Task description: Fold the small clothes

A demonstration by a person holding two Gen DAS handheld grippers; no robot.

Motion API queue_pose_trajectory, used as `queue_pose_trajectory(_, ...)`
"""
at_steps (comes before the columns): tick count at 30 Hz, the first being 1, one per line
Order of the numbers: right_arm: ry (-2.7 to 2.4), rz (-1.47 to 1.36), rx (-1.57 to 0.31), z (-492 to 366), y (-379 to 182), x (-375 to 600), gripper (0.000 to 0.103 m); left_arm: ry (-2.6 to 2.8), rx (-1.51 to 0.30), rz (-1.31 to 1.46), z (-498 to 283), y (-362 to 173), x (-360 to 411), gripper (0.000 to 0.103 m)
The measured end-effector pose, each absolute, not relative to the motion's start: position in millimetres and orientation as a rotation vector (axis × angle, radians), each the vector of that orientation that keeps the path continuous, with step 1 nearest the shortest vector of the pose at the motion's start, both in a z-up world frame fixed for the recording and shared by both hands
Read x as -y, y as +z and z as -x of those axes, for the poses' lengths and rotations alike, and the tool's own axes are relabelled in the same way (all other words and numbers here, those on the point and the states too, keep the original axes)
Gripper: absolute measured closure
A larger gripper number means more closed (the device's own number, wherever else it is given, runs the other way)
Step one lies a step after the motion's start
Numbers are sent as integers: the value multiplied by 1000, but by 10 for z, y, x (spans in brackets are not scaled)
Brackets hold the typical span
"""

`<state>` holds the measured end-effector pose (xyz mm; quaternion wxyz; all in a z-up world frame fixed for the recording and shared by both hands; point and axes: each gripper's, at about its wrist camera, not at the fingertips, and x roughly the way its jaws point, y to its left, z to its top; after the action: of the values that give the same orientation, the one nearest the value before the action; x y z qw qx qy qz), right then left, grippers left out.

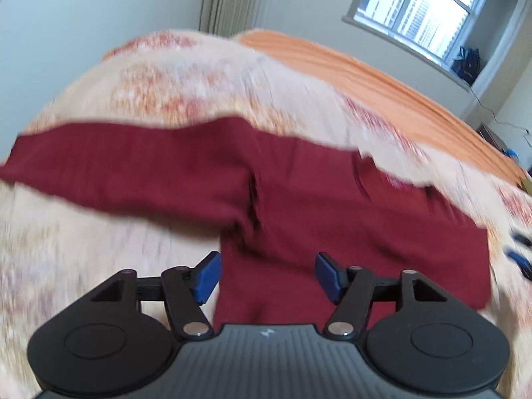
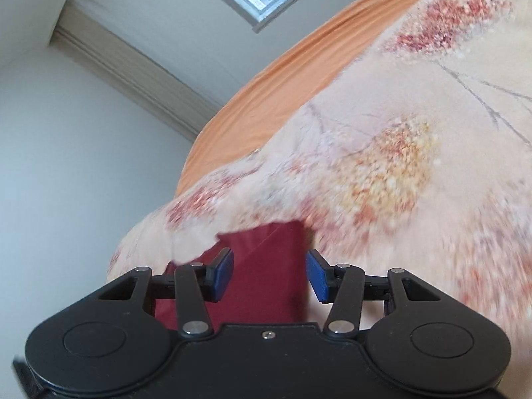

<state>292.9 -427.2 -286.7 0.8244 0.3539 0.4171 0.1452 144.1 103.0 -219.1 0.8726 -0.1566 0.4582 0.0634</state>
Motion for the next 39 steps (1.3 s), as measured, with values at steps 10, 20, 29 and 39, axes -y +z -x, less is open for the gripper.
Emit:
queue_pose_trajectory(10, 471, -839, -978, -3409, -3396, 4166, 79, 20, -1029, 342, -1343, -2408, -550, 34)
queue_pose_trajectory(20, 375, -493, -1011, -3576, -3241, 3906, 93, -61, -1042, 280, -1587, -2436, -153, 29)
queue_pose_trajectory(29, 414, -804, -953, -2766, -3123, 4363, 55, -61, -1017, 293, -1754, -2528, -161, 29)
queue_pose_trajectory(39, 485, -778, -1119, -2457, -3335, 4096, 92, -38, -1019, 320, -2088, -2594, -163, 26)
